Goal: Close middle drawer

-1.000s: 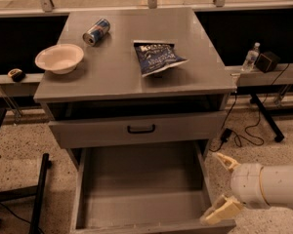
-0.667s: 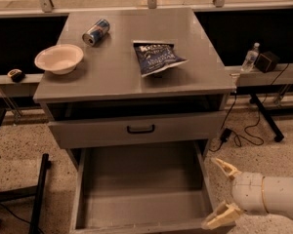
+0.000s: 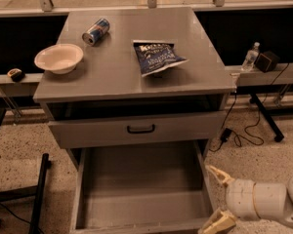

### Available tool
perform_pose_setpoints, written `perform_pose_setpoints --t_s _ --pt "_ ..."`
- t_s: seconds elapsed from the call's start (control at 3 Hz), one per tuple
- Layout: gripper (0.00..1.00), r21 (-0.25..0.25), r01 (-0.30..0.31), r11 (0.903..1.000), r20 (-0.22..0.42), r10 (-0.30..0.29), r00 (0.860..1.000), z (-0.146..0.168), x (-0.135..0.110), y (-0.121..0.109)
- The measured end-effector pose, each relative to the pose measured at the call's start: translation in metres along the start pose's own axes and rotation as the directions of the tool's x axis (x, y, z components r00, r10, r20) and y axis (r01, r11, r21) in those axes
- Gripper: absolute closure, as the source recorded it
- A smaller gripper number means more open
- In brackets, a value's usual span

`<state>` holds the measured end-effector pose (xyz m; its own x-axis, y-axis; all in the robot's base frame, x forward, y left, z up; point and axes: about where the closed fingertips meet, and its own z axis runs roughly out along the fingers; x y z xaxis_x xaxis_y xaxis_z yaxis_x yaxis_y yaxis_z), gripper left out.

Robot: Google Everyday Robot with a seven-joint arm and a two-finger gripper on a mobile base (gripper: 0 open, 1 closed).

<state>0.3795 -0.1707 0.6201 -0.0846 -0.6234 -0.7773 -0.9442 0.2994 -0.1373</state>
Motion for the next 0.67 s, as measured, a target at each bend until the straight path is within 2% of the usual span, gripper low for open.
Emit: perform_pose_setpoints --t_s 0.33,0.67 --pt "0.00 -0.023 0.045 0.9987 -0.028 -0.046 0.999 0.025 0.030 0.021" --pt "0.18 -0.052 0.110 0.9926 -0.054 -0.112 0.992 0.050 0.057 0.044"
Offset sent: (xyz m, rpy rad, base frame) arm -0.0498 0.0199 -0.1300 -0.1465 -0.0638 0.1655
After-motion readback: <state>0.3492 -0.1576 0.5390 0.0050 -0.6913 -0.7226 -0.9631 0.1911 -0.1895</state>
